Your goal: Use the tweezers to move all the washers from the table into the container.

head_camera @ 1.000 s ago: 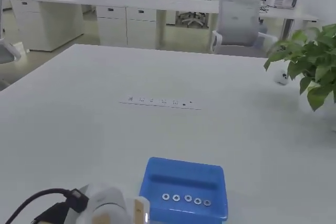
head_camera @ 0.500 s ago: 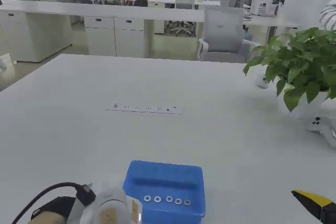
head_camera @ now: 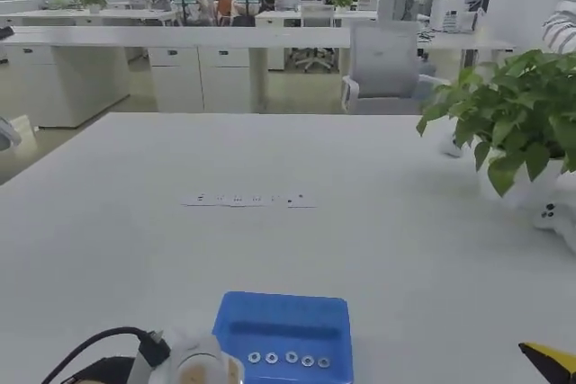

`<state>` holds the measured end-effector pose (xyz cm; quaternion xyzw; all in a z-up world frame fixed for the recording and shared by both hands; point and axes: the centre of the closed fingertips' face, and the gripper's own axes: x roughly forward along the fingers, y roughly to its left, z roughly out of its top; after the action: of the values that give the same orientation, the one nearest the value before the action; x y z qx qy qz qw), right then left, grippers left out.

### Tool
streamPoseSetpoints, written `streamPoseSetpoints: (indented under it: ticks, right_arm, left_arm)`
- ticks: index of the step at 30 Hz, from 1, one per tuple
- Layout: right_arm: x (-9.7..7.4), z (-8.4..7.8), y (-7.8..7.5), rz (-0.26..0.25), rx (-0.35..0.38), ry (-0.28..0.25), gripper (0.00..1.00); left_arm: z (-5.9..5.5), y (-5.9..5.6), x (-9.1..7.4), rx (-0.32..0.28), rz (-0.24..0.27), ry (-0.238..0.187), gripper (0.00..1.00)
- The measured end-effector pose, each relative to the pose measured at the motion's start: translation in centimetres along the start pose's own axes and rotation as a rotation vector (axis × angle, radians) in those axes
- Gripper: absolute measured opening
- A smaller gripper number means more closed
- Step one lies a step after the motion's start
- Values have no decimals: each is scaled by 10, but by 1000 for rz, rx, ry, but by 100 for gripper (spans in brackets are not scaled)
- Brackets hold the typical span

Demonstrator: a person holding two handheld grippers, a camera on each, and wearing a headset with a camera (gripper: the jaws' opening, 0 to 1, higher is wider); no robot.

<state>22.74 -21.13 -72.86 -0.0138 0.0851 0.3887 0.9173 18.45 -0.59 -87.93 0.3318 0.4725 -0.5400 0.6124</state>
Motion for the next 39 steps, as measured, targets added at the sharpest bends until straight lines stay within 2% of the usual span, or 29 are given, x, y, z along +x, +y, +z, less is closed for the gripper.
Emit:
streamPoseSetpoints:
  ticks: [2,4,5,6,7,8,9,10,11,12,13,14,16,17,18,19,21,23,25,27,31,32,33,35,36,39]
  right_arm:
    - [1,0,0,-1,6,-3,80]
    - [1,-3,0,-6,-4,4,81]
    - [2,-5,0,-8,-16,10,81]
    - [3,-6,0,-8,-21,13,81]
    - [4,-8,0,-8,-21,24,81]
    - [4,-9,1,-4,-26,28,82]
    - [5,-9,3,-1,-39,31,82]
    - [5,-7,3,0,-49,27,83]
    - [5,-6,3,-1,-60,22,83]
    - [5,-6,2,-4,-62,21,84]
    - [5,-6,1,-11,-60,21,84]
    - [5,-6,-1,-21,-51,17,85]
    - [4,-4,-4,-34,-36,7,85]
    - [3,-3,-6,-41,-28,0,85]
    - [2,-1,-8,-53,-23,-11,86]
    - [2,-1,-9,-60,-23,-16,86]
    - [1,0,-12,-70,-20,-21,87]
    - [1,0,-12,-72,-19,-25,88]
    - [1,0,-10,-67,-27,-24,88]
    - [2,0,-8,-62,-45,-18,90]
    - [2,2,-10,-76,-51,-27,92]
    - [2,4,-11,-83,-49,-32,93]
    - [2,4,-12,-89,-46,-35,93]
    - [2,4,-13,-98,-44,-29,93]
    - [2,3,-14,-107,-57,-18,94]
    - [1,3,-14,-116,-73,-14,93]
  left_arm:
    - [0,0,-1,-32,15,-21,2]
    - [2,-1,-2,-61,33,-62,10]
    - [4,-2,-4,-117,43,-102,12]
    - [5,-1,-7,-144,56,-131,15]
    - [7,0,-10,-173,78,-173,19]
    - [11,1,-17,-228,108,-241,22]
    - [13,1,-22,-270,125,-287,27]
    - [16,2,-31,-322,159,-366,31]
    - [18,4,-38,-364,189,-416,34]
    - [20,5,-48,-401,224,-488,38]
    - [20,6,-54,-441,249,-524,39]
    - [20,9,-63,-476,297,-574,40]
    - [20,12,-76,-488,369,-631,44]
    - [20,15,-86,-499,435,-677,48]
    - [21,16,-92,-507,466,-705,54]
    - [23,17,-101,-523,501,-759,59]
    - [31,15,-112,-542,518,-858,68]
    - [29,19,-121,-552,580,-898,76]
    - [30,20,-126,-559,607,-927,87]
    - [30,23,-137,-593,650,-1005,96]
    - [24,28,-150,-640,693,-1084,99]
    - [23,29,-156,-651,705,-1126,99]
    - [23,30,-160,-649,720,-1146,99]
    - [19,32,-163,-654,742,-1147,99]
    - [18,32,-166,-652,755,-1161,99]
    - [17,34,-166,-666,755,-1167,99]
